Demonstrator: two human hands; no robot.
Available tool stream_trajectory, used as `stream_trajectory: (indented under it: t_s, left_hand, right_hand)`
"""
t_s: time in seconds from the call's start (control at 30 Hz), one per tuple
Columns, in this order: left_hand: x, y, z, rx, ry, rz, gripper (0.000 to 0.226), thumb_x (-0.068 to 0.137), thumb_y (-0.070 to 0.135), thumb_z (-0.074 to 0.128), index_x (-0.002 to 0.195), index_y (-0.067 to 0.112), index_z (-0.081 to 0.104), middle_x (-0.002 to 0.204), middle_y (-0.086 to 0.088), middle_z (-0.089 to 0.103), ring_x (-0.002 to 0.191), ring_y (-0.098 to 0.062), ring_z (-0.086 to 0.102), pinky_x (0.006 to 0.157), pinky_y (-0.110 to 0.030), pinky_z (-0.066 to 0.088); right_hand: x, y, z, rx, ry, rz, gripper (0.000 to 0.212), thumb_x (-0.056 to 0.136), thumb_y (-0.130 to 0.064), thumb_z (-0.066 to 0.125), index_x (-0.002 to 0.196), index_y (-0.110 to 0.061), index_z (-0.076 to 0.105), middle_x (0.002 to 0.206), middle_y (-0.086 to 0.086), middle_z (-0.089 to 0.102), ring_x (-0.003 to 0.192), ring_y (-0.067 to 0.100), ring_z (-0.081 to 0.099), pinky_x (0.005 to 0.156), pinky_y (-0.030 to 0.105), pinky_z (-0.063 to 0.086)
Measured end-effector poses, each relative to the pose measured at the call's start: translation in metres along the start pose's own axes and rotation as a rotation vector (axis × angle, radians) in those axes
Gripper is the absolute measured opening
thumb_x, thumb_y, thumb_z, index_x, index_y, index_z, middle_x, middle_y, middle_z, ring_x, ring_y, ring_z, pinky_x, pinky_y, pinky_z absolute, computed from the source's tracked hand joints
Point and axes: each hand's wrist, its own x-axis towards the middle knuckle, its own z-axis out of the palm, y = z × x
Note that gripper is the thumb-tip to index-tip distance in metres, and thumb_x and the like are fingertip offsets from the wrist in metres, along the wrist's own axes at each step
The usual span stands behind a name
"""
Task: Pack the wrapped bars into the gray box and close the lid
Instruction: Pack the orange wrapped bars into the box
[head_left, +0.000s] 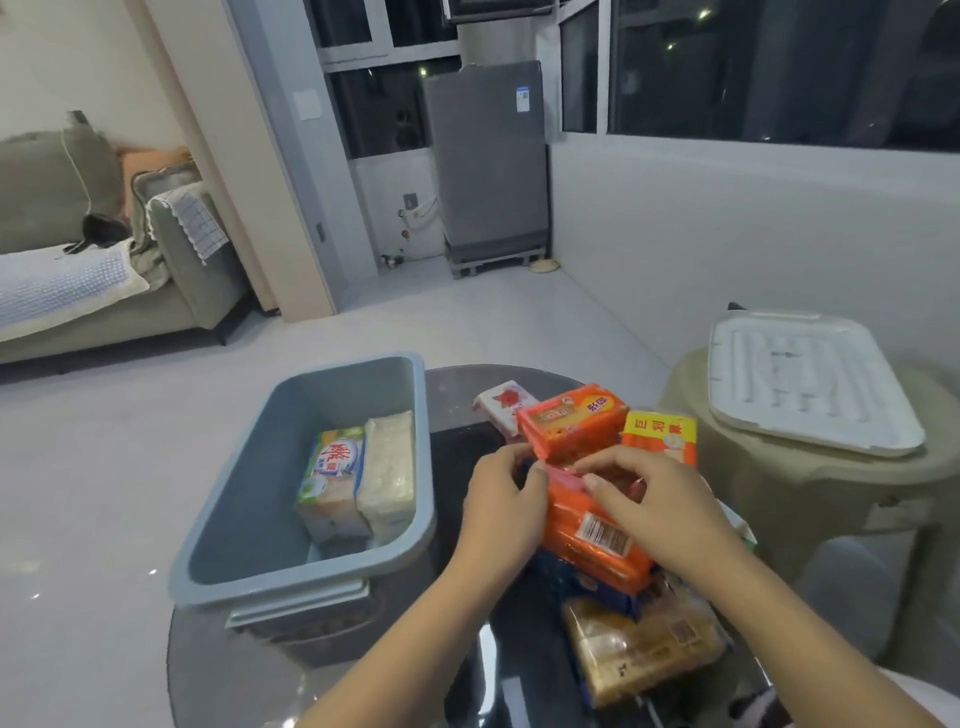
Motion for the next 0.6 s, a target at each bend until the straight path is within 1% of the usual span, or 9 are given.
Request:
stream_trajectory:
  t_s: [0.03, 0.07, 0.1, 0.17, 0.23, 0.3, 0.43, 0.5, 0.6]
  left_hand:
    - [0.000, -0.004, 0.001, -0.006, -0.014, -0.015, 0.011, 0.096, 0.024, 0.049, 0.103, 0.025, 0.056, 0.091, 0.015, 0.062, 0.075, 0.014, 0.063, 0.051, 0.000, 0.043]
    - [0.001, -0.008, 0.002, -0.016, -0.025, -0.037, 0.009, 0.096, 0.024, 0.050, 0.102, 0.028, 0.054, 0.084, 0.017, 0.060, 0.069, 0.021, 0.060, 0.049, 0.002, 0.041]
    - [0.001, -0.011, 0.004, -0.025, -0.038, -0.061, 0.009, 0.095, 0.026, 0.050, 0.103, 0.028, 0.053, 0.082, 0.018, 0.059, 0.066, 0.022, 0.059, 0.047, 0.001, 0.040]
    - [0.001, -0.017, 0.006, -0.024, -0.057, -0.101, 0.020, 0.095, 0.031, 0.051, 0.113, 0.024, 0.056, 0.087, 0.017, 0.061, 0.070, 0.012, 0.064, 0.050, -0.003, 0.045]
    - [0.002, -0.021, 0.007, -0.027, -0.066, -0.135, 0.034, 0.093, 0.035, 0.052, 0.123, 0.019, 0.056, 0.098, 0.012, 0.065, 0.083, 0.000, 0.066, 0.064, -0.012, 0.053]
    - [0.003, -0.024, 0.006, -0.046, -0.069, -0.159, 0.038, 0.092, 0.038, 0.054, 0.124, 0.017, 0.058, 0.105, 0.005, 0.068, 0.091, -0.007, 0.068, 0.074, -0.022, 0.056]
    - [0.002, -0.027, 0.005, -0.076, -0.042, -0.181, 0.030, 0.091, 0.041, 0.055, 0.111, 0.021, 0.064, 0.099, 0.005, 0.071, 0.087, -0.006, 0.068, 0.070, -0.019, 0.053]
    - [0.000, -0.028, 0.004, -0.082, -0.030, -0.187, 0.026, 0.091, 0.040, 0.055, 0.109, 0.022, 0.064, 0.098, 0.006, 0.071, 0.085, -0.004, 0.068, 0.066, -0.016, 0.050]
    - [-0.004, -0.026, 0.003, -0.106, -0.018, -0.199, 0.023, 0.092, 0.038, 0.055, 0.106, 0.022, 0.064, 0.093, 0.008, 0.070, 0.082, -0.004, 0.068, 0.062, -0.014, 0.049]
  right_hand:
    - [-0.002, 0.004, 0.001, -0.024, -0.008, 0.010, 0.015, 0.084, -0.034, 0.062, 0.097, -0.040, 0.066, 0.097, -0.023, 0.063, 0.088, -0.006, 0.057, 0.069, 0.010, 0.043]
    - [-0.003, 0.007, 0.002, -0.056, -0.018, 0.021, 0.017, 0.083, -0.035, 0.062, 0.099, -0.039, 0.065, 0.100, -0.020, 0.061, 0.092, -0.002, 0.057, 0.075, 0.015, 0.046]
    - [-0.004, 0.009, 0.002, -0.090, -0.028, 0.030, 0.019, 0.082, -0.036, 0.063, 0.101, -0.039, 0.064, 0.101, -0.019, 0.058, 0.095, 0.001, 0.056, 0.079, 0.020, 0.047]
    - [-0.008, 0.013, 0.001, -0.148, -0.033, 0.041, 0.025, 0.081, -0.040, 0.063, 0.106, -0.040, 0.062, 0.100, -0.022, 0.052, 0.098, 0.003, 0.054, 0.081, 0.024, 0.048]
    - [-0.011, 0.015, 0.000, -0.184, -0.014, 0.042, 0.028, 0.080, -0.044, 0.062, 0.108, -0.039, 0.061, 0.097, -0.024, 0.047, 0.098, 0.003, 0.051, 0.080, 0.023, 0.044]
    - [-0.014, 0.017, -0.001, -0.224, 0.011, 0.067, 0.031, 0.079, -0.051, 0.061, 0.108, -0.039, 0.059, 0.098, -0.019, 0.043, 0.096, 0.004, 0.048, 0.076, 0.022, 0.040]
    - [-0.022, 0.018, -0.005, -0.400, 0.054, 0.110, 0.039, 0.078, -0.066, 0.048, 0.105, -0.039, 0.058, 0.104, -0.013, 0.049, 0.097, 0.006, 0.050, 0.072, 0.025, 0.046]
    - [-0.026, 0.019, -0.006, -0.444, 0.040, 0.134, 0.042, 0.079, -0.068, 0.044, 0.104, -0.037, 0.056, 0.110, -0.012, 0.051, 0.093, 0.006, 0.052, 0.068, 0.024, 0.045]
    - [-0.031, 0.020, -0.008, -0.469, 0.030, 0.136, 0.044, 0.081, -0.068, 0.040, 0.103, -0.033, 0.056, 0.112, -0.010, 0.052, 0.092, 0.007, 0.054, 0.069, 0.024, 0.048]
